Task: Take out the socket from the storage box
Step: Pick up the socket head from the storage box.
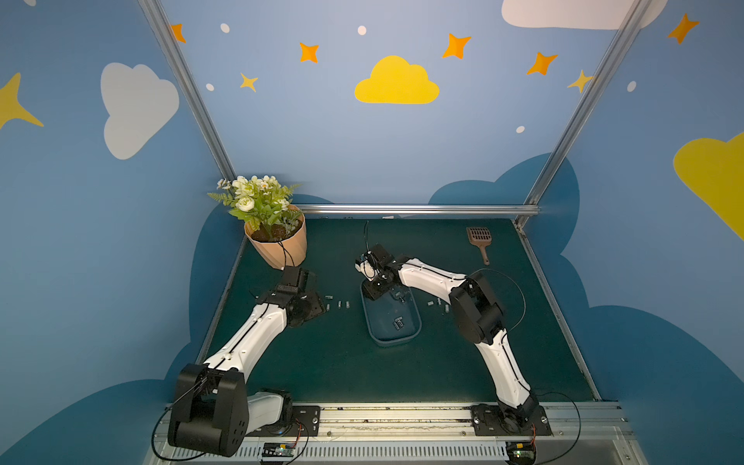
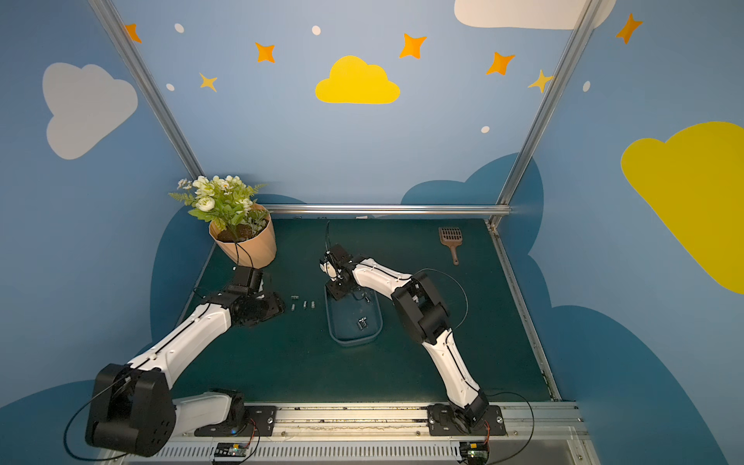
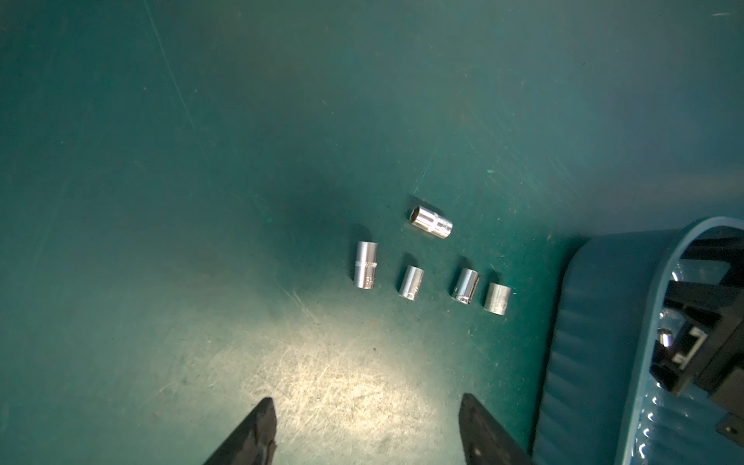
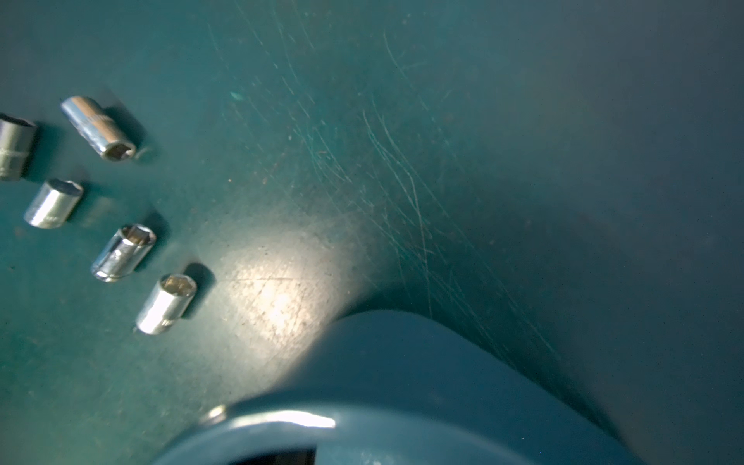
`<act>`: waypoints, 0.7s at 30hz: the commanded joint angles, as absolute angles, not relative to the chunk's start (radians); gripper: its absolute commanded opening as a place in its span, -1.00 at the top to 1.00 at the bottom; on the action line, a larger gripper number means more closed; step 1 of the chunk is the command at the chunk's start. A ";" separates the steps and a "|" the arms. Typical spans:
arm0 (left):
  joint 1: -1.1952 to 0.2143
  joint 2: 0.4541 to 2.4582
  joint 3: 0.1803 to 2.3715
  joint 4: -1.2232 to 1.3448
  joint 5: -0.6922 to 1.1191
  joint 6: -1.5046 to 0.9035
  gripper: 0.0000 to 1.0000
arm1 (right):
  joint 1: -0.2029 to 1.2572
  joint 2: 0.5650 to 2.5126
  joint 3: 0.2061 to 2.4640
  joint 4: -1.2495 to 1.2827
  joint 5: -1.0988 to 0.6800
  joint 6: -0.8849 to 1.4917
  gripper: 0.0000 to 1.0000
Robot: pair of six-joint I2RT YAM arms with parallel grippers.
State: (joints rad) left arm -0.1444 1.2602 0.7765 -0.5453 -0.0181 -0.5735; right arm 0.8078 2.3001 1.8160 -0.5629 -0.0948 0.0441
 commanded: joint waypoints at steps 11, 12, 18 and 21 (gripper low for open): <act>-0.141 1.236 0.758 -0.546 -0.018 -0.580 -0.45 | 0.821 2.358 1.819 -0.594 -0.103 0.038 0.23; -0.141 1.235 0.759 -0.546 -0.017 -0.580 -0.45 | 0.821 2.358 1.817 -0.595 -0.103 0.038 0.25; -0.141 1.233 0.755 -0.546 -0.015 -0.582 -0.46 | 0.823 2.343 1.785 -0.590 -0.096 0.038 0.32; -0.141 1.232 0.751 -0.542 -0.017 -0.584 -0.46 | 0.824 2.336 1.772 -0.587 -0.088 0.040 0.36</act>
State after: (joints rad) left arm -0.1444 1.2488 0.7681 -0.5434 -0.0181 -0.5766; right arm 0.8127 2.3070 1.8141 -0.5415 -0.0914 0.0425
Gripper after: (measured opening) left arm 0.729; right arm 0.325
